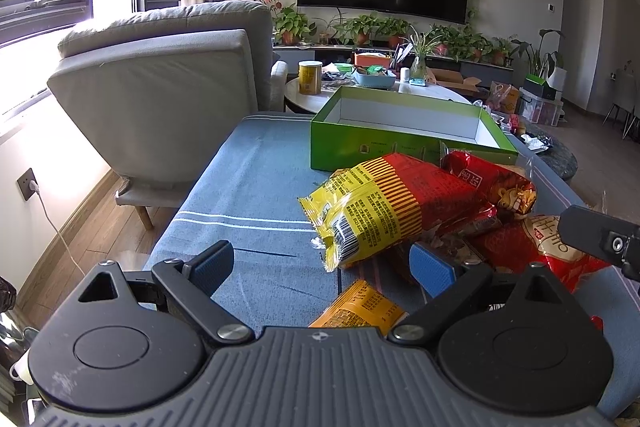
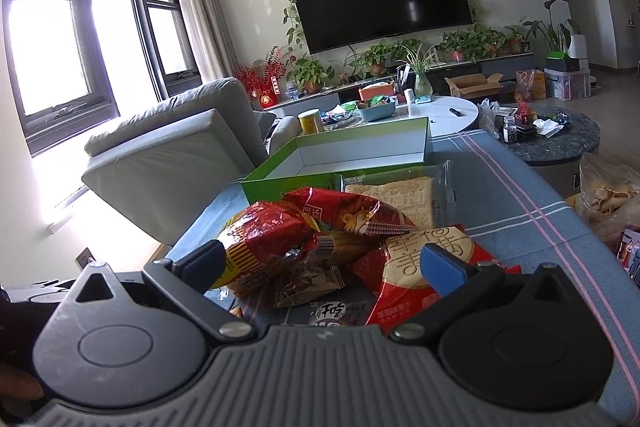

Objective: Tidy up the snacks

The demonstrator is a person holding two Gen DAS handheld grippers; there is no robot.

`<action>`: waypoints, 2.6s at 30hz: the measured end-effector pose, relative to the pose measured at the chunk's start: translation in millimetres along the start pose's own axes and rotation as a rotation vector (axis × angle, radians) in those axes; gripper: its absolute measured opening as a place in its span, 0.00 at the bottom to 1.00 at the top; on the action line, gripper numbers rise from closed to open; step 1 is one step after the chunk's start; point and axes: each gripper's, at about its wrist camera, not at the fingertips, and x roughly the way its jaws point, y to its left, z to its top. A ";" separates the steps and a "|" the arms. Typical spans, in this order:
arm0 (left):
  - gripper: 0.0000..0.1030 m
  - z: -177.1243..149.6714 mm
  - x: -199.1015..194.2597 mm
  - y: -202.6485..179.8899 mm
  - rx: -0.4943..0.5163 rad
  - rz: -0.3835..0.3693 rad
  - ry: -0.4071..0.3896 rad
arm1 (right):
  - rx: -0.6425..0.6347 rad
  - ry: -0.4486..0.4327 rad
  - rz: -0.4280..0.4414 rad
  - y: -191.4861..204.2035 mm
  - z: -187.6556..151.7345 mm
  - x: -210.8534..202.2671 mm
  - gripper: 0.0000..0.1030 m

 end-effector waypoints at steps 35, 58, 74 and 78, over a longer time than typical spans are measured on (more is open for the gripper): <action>0.78 15.9 52.3 38.4 -0.141 -0.088 0.080 | 0.003 0.207 0.214 15.3 46.4 81.5 0.82; 0.87 19.6 90.1 45.6 -0.196 -0.208 0.219 | -0.036 0.434 0.227 31.9 46.3 138.7 0.83; 0.85 4.3 60.5 68.5 -0.122 -0.149 0.214 | -0.052 0.437 0.270 42.2 43.2 122.9 0.83; 0.85 3.7 70.7 73.3 -0.150 -0.148 0.227 | -0.078 0.461 0.279 51.3 40.2 139.4 0.83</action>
